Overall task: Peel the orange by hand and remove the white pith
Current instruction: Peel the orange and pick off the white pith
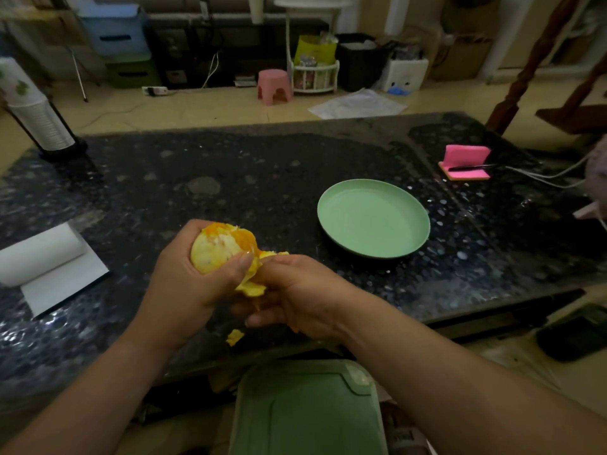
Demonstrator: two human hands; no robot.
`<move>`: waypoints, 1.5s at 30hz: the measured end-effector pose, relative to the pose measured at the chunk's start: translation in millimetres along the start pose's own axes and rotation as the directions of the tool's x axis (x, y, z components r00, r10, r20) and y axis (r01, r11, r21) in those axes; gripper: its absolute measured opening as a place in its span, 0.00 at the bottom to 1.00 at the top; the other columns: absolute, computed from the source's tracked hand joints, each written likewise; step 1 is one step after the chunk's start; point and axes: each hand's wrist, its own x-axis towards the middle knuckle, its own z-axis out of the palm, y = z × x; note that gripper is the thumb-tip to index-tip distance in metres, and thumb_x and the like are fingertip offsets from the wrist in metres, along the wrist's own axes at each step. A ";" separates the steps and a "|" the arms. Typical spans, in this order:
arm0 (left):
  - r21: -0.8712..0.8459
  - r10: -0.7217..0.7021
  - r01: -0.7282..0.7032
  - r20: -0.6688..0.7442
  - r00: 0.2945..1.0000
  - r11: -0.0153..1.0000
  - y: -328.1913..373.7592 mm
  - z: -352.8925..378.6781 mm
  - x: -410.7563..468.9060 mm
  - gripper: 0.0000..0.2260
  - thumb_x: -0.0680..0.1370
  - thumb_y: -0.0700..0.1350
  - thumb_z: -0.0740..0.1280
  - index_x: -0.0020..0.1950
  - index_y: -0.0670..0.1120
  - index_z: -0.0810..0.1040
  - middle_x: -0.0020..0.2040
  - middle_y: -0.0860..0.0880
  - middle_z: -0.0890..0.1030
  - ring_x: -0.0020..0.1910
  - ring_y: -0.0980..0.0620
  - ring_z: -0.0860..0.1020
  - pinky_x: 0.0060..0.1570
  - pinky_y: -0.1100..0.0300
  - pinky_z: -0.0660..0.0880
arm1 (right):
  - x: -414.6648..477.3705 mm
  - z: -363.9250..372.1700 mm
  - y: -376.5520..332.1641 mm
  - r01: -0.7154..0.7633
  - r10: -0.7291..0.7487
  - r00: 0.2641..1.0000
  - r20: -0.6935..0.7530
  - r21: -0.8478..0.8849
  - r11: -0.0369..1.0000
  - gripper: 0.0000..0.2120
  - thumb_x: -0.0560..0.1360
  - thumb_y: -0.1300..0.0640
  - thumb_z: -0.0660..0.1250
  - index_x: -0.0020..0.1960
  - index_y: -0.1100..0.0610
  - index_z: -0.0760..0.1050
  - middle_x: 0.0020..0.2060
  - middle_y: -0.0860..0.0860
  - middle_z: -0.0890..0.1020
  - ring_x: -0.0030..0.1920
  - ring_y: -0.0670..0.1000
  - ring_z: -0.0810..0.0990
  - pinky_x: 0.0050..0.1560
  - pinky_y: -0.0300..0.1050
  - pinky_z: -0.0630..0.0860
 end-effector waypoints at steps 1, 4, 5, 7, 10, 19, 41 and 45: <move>0.003 -0.001 0.001 0.005 1.000 1.000 -1.3 0.2 0.5 0.27 0.65 0.62 0.76 0.58 0.49 0.78 0.47 0.51 0.86 0.41 0.56 0.85 0.35 0.65 0.79 | -1.6 -1.0 -3.0 -0.006 0.007 1.000 0.017 -0.033 0.999 0.09 0.85 0.61 0.64 0.62 0.64 0.78 0.47 0.60 0.84 0.41 0.53 0.86 0.35 0.41 0.83; 0.050 -0.045 0.045 -0.003 0.999 0.998 -3.8 3.5 5.4 0.34 0.64 0.66 0.78 0.66 0.56 0.75 0.53 0.53 0.83 0.47 0.59 0.84 0.39 0.64 0.80 | -5.9 1.6 -8.6 0.039 -0.047 0.996 -0.075 -0.097 0.995 0.05 0.85 0.60 0.66 0.52 0.62 0.78 0.40 0.57 0.86 0.36 0.50 0.86 0.32 0.39 0.81; 0.076 -0.070 0.070 -0.004 0.998 0.995 -4.9 4.5 6.8 0.37 0.64 0.68 0.80 0.68 0.58 0.73 0.56 0.55 0.82 0.49 0.61 0.83 0.42 0.63 0.81 | -6.5 1.5 -9.5 0.062 -0.079 0.988 -0.136 -0.123 0.991 0.06 0.84 0.60 0.67 0.50 0.61 0.77 0.37 0.56 0.86 0.35 0.51 0.86 0.32 0.41 0.82; 0.116 -0.124 0.122 0.013 0.992 0.986 -7.4 7.2 8.2 0.38 0.63 0.69 0.81 0.69 0.63 0.70 0.60 0.56 0.81 0.53 0.60 0.83 0.50 0.56 0.82 | -3.8 -3.0 -8.2 0.101 -0.188 0.941 -0.282 -0.298 0.949 0.04 0.84 0.59 0.68 0.51 0.59 0.77 0.38 0.55 0.87 0.36 0.54 0.88 0.36 0.48 0.85; 0.106 -0.219 0.215 0.031 0.975 0.971 -7.7 13.7 5.8 0.35 0.64 0.67 0.81 0.67 0.63 0.71 0.60 0.55 0.81 0.56 0.54 0.83 0.54 0.46 0.84 | -4.5 -11.0 -5.8 0.111 -0.496 0.810 -0.312 -0.749 0.653 0.03 0.82 0.55 0.66 0.51 0.51 0.79 0.42 0.50 0.86 0.40 0.52 0.87 0.43 0.58 0.86; -0.137 -0.366 0.355 -0.067 0.928 0.925 -10.9 27.2 4.3 0.28 0.62 0.63 0.82 0.58 0.56 0.81 0.56 0.48 0.84 0.53 0.46 0.85 0.46 0.48 0.84 | -9.3 -3.0 -6.5 0.101 -0.597 0.799 -0.070 -0.964 0.247 0.05 0.82 0.53 0.65 0.56 0.52 0.76 0.46 0.51 0.83 0.45 0.54 0.82 0.44 0.56 0.80; -0.240 -0.314 0.282 -0.105 0.944 0.929 -20.4 17.7 6.8 0.11 0.76 0.48 0.78 0.55 0.49 0.82 0.48 0.45 0.86 0.44 0.48 0.85 0.41 0.50 0.83 | -4.6 -13.3 -11.1 0.319 -0.538 0.838 -0.088 -0.720 0.616 0.06 0.81 0.58 0.71 0.54 0.51 0.85 0.41 0.49 0.87 0.39 0.47 0.86 0.38 0.41 0.81; -0.221 -0.317 0.294 -0.079 0.945 0.930 -18.1 14.8 7.5 0.09 0.77 0.49 0.78 0.54 0.51 0.82 0.46 0.48 0.87 0.43 0.49 0.85 0.43 0.47 0.84 | -8.6 -17.1 -13.3 0.272 -0.498 0.867 0.029 -0.865 0.422 0.09 0.83 0.54 0.69 0.62 0.47 0.81 0.44 0.44 0.86 0.42 0.42 0.85 0.39 0.40 0.80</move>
